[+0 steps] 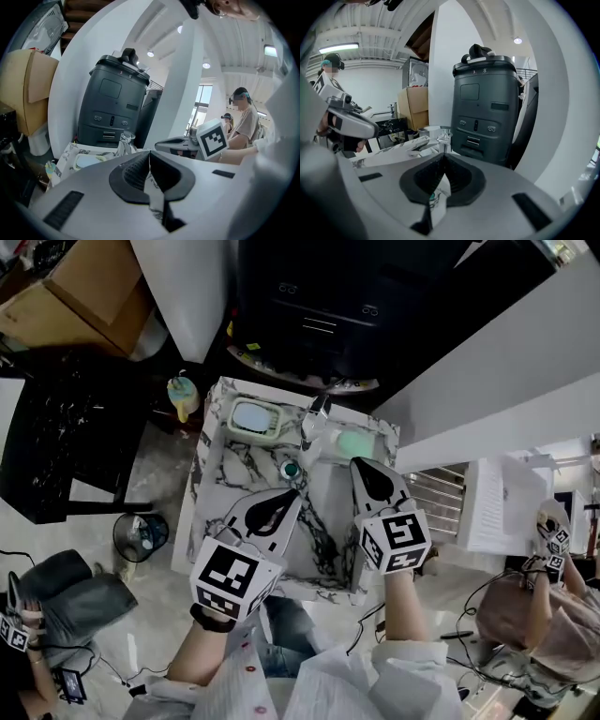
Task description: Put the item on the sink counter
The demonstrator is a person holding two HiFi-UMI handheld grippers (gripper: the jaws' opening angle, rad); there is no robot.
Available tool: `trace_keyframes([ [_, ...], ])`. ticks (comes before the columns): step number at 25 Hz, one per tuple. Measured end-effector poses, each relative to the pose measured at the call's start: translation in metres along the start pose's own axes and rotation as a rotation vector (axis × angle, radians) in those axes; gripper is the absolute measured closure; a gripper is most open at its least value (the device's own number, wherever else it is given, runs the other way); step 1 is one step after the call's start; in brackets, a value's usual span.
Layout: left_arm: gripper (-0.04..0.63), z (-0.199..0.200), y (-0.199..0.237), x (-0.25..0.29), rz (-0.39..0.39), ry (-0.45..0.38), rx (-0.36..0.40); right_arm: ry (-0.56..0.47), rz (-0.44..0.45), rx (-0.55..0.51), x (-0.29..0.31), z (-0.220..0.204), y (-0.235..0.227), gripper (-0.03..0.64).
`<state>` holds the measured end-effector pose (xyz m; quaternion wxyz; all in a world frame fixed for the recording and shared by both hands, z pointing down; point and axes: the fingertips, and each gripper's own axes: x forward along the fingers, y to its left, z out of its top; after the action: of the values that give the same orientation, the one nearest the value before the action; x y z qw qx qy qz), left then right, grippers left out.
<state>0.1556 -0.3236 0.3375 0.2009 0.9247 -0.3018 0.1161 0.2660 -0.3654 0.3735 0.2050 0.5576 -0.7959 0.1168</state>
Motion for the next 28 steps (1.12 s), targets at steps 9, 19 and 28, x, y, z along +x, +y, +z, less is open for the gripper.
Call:
trace_keyframes([
  [9,0.578,-0.024,0.018,0.02,0.016,0.04,-0.031,0.078,-0.02,0.014,0.03,-0.04,-0.013,0.606],
  [19,0.578,-0.048,0.026,0.027,-0.001,0.106,-0.052,0.219,0.017,-0.1,0.055,-0.074,-0.027,0.603],
  [28,0.578,-0.055,0.032,0.023,0.013,0.124,-0.063,0.337,0.057,-0.192,0.066,-0.093,-0.043,0.443],
])
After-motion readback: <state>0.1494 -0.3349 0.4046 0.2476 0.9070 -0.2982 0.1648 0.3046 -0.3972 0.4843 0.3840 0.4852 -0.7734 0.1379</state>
